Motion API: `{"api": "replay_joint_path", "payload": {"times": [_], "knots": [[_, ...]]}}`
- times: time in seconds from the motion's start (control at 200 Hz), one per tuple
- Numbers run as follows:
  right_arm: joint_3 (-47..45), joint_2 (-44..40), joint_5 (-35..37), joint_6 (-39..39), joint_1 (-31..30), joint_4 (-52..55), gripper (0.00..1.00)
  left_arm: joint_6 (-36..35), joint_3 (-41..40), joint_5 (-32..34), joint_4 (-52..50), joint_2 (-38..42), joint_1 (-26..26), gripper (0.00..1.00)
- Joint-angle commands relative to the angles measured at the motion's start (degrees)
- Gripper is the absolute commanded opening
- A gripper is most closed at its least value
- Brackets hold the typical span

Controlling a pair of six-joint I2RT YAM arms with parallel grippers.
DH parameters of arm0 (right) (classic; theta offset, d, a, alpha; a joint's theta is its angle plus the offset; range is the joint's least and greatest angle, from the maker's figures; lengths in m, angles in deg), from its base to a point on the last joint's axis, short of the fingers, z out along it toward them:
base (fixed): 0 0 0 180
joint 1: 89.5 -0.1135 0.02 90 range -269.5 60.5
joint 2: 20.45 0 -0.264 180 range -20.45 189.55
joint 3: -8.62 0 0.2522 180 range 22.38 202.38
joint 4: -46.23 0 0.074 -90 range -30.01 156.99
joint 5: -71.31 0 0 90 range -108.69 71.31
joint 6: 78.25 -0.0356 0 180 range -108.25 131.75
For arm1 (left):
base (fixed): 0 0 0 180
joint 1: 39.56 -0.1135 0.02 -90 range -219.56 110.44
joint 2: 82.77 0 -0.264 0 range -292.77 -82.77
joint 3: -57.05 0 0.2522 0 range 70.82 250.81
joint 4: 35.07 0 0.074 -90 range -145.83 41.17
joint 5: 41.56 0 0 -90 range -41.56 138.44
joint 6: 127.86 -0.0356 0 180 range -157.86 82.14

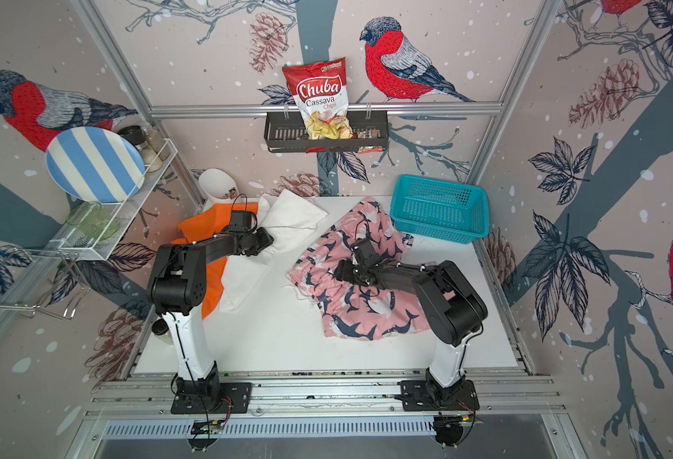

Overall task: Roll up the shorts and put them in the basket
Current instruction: Fold the shorts at the center of the board.

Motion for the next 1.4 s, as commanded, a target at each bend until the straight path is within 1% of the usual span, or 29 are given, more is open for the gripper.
{"api": "replay_joint_path", "payload": {"times": [0.0,0.05,0.105,0.2,0.28,0.36,0.445,0.5,0.58,0.64,0.67,0.705,0.765,0.865,0.93,0.995,1.091,1.226,1.396], "knots": [[6.7,6.8,-5.1,-1.6,-1.8,3.0,0.74,-0.1,0.1,2.7,-5.5,2.3,-2.0,0.47],[10.0,8.3,-5.7,-1.9,-1.9,2.7,0.73,0.0,0.2,2.6,-6.0,4.4,-2.2,0.47],[12.6,7.9,-3.8,-2.0,-1.8,3.9,0.72,-0.1,0.2,2.3,-6.7,6.9,-2.0,0.47],[13.0,2.3,-1.7,-1.2,-0.4,5.4,0.74,-0.7,0.3,2.8,-8.9,12.0,-0.6,0.48],[10.8,-3.8,-0.9,-0.1,1.8,7.1,0.75,-1.4,-0.9,3.6,-10.5,16.7,1.1,0.49],[7.3,-9.6,1.2,1.3,4.8,10.4,0.76,-1.4,-3.8,4.3,-11.5,21.5,3.7,0.49],[2.5,-14.9,3.5,2.6,8.9,14.4,0.76,-1.0,-8.4,5.0,-12.3,26.6,7.7,0.50],[-0.6,-17.8,3.8,4.1,11.2,15.9,0.76,0.0,-12.1,5.1,-12.5,29.9,10.4,0.51],[-4.2,-21.0,1.6,7.2,12.2,17.2,0.76,1.6,-18.1,5.2,-12.3,34.8,14.4,0.53],[-6.1,-22.2,-4.3,8.8,10.9,16.5,0.75,3.7,-23.8,5.2,-12.2,38.4,16.7,0.53],[-6.5,-22.4,-7.6,9.0,9.1,15.9,0.75,5.1,-25.9,4.9,-12.2,40.2,17.3,0.53],[-6.5,-22.2,-10.0,9.0,6.3,15.1,0.75,6.5,-29.0,4.8,-12.2,42.5,18.0,0.53],[-5.4,-21.4,-11.9,9.4,-0.4,14.4,0.75,8.8,-33.0,5.2,-12.6,46.5,18.4,0.52],[-3.4,-18.0,-13.5,9.2,-9.8,12.6,0.75,10.5,-36.5,9.2,-17.0,52.9,18.4,0.50],[-2.0,-14.7,-15.6,8.2,-13.2,10.9,0.74,11.1,-38.2,11.2,-19.0,56.7,18.4,0.50],[-0.3,-11.4,-17.0,7.6,-15.4,10.0,0.73,11.3,-39.8,11.1,-19.1,59.6,18.4,0.51],[-0.3,-8.1,-18.2,6.4,-15.7,8.2,0.72,11.7,-41.1,9.9,-19.4,61.3,18.4,0.50],[-3.2,-4.3,-20.6,4.1,-12.1,3.9,0.69,12.0,-42.4,7.9,-20.0,62.1,18.4,0.50],[-5.6,-0.8,-17.5,3.7,-6.7,2.8,0.67,12.3,-44.1,6.4,-19.6,62.8,18.4,0.50]]}}
